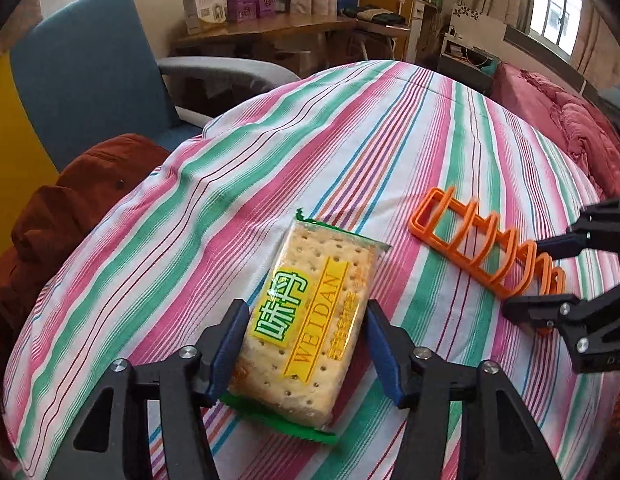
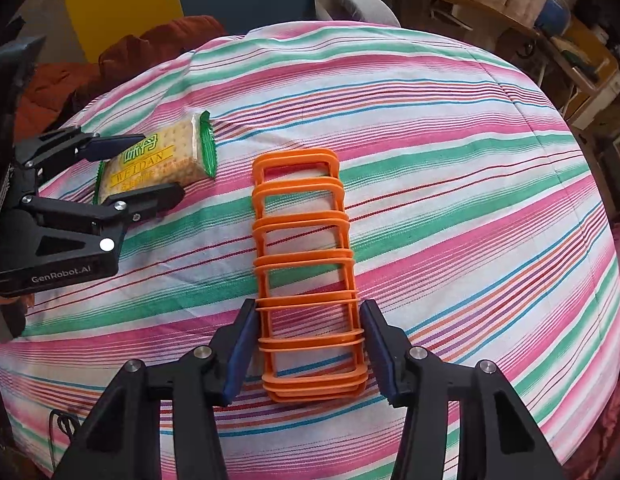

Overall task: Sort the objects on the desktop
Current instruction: 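Grasp the WEIDAN cracker pack with the left gripper while the right grasps the orange rack, then carry the cracker pack and orange rack over the gold tray and lower them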

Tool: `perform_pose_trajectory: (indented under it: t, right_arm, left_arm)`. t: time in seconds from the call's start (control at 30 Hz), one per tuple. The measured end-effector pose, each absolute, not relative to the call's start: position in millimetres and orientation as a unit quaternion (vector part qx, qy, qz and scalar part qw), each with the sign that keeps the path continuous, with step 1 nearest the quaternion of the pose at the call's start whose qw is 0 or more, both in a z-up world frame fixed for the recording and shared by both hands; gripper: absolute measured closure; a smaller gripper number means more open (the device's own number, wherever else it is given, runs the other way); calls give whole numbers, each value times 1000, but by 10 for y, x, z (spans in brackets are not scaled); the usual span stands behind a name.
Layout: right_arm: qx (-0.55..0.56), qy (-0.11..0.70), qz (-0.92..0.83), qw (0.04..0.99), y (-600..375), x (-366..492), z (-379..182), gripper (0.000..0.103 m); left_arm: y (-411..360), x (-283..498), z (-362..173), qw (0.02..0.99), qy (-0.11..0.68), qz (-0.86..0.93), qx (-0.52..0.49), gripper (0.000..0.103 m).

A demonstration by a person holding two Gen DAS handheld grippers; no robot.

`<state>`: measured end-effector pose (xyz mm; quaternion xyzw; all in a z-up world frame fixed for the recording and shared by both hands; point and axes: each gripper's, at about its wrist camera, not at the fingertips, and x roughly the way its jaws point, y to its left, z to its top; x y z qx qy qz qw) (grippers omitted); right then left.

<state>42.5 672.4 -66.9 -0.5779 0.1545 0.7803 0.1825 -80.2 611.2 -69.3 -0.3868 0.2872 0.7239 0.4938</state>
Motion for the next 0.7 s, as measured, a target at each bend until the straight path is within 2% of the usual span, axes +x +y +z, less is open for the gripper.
perform_pose_trajectory:
  t: [0.07, 0.13, 0.33, 0.7]
  right_arm:
    - [-578, 154, 780, 183, 6721, 446, -662, 50]
    - [-577, 153, 781, 183, 6714, 469, -654, 50]
    - [-573, 140, 786, 185, 6676, 527, -622, 52]
    - [-568, 109, 790, 202, 6545, 660, -561, 53]
  left_arm:
    - [5987, -732, -703, 488, 268, 737, -383, 53]
    - [5810, -650, -721, 478, 241, 754, -380, 54]
    - [5371, -399, -704, 446, 233, 776, -381, 54]
    - [4295, -86, -665, 394, 163, 806, -410, 55]
